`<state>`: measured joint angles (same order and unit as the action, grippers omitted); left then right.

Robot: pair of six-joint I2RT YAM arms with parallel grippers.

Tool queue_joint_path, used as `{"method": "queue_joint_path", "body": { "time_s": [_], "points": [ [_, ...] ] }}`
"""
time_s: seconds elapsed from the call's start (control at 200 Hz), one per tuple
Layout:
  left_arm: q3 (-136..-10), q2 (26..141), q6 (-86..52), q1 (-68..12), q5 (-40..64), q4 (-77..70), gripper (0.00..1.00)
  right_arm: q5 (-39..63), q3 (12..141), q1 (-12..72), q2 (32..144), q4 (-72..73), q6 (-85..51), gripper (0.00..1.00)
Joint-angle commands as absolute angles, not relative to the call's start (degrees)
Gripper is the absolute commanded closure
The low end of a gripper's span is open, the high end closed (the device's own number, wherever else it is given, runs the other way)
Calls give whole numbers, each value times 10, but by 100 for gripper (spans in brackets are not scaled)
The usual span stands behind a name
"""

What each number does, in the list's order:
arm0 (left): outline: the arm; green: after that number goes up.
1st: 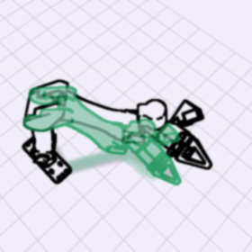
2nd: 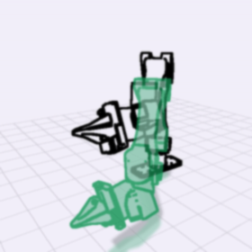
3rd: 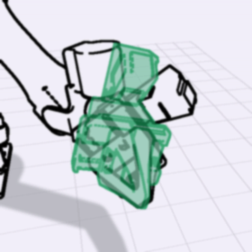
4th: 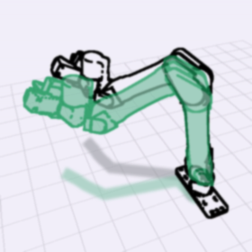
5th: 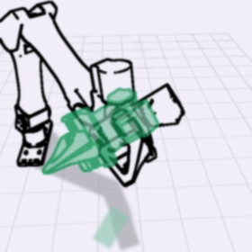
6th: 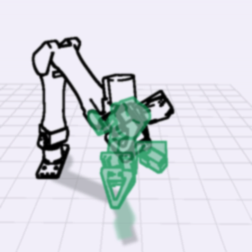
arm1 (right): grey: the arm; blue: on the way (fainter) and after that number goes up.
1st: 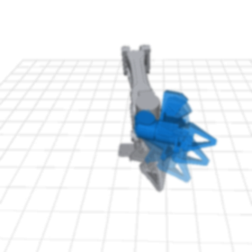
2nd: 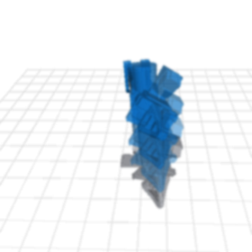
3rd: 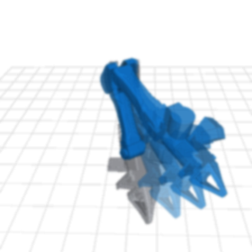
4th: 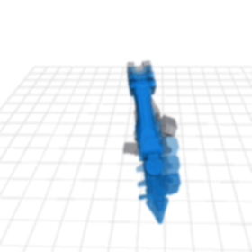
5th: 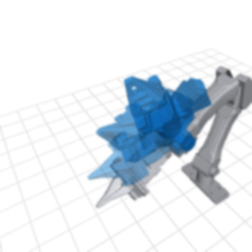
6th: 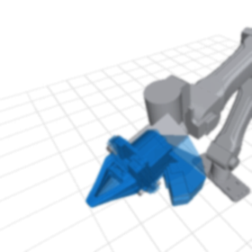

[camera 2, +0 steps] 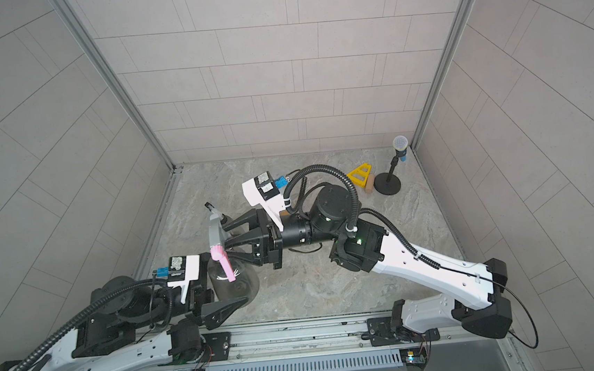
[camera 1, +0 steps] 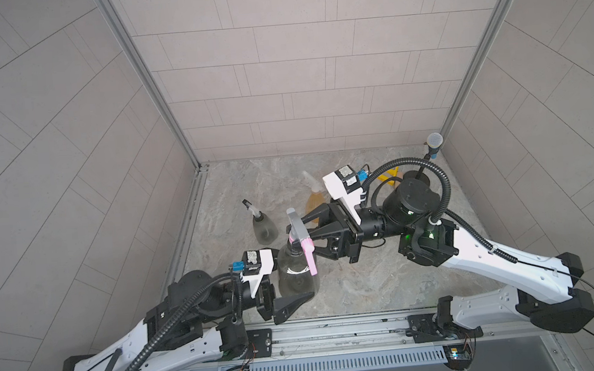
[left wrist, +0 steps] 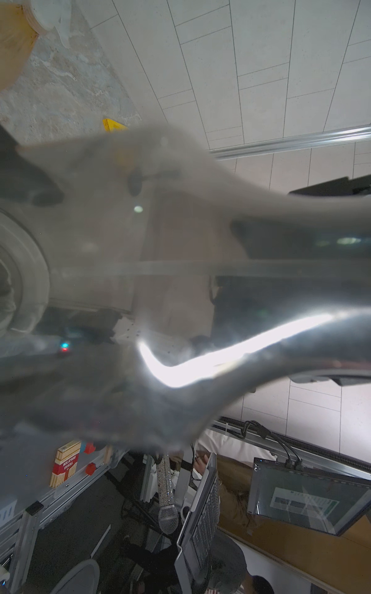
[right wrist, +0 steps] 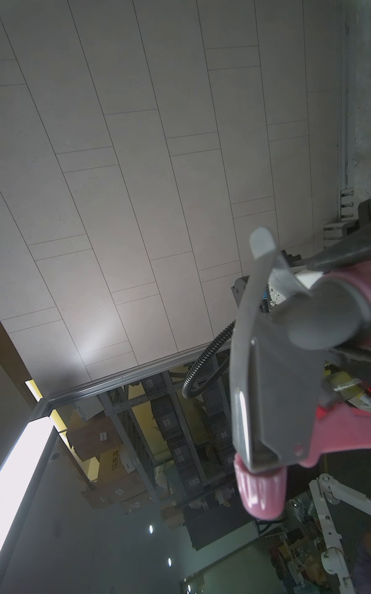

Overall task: Attach spray nozzles to spray bottles
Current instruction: Insert the spray nozzle into the spray bottle.

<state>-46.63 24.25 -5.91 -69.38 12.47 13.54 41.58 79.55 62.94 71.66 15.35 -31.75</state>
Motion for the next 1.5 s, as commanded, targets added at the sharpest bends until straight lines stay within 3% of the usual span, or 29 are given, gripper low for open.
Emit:
{"method": "queue_joint_path", "body": {
  "time_s": [0.0,0.345,0.59,0.78,0.986,1.496],
  "points": [
    [-486,237,-66,-691,129,94,100,438,793,628,715,148,-306,67],
    [-489,242,-54,-690,121,104,100,467,785,628,713,141,-304,63],
    [-500,251,-47,-691,132,125,100,470,837,629,721,22,-260,60],
    [-507,252,-41,-690,129,147,100,437,866,633,712,-84,-221,55],
    [-510,256,-32,-691,136,164,100,401,898,635,707,-166,-204,43],
    [-490,253,-31,-691,109,142,100,271,1106,637,779,-438,-162,43]
  ]
}}
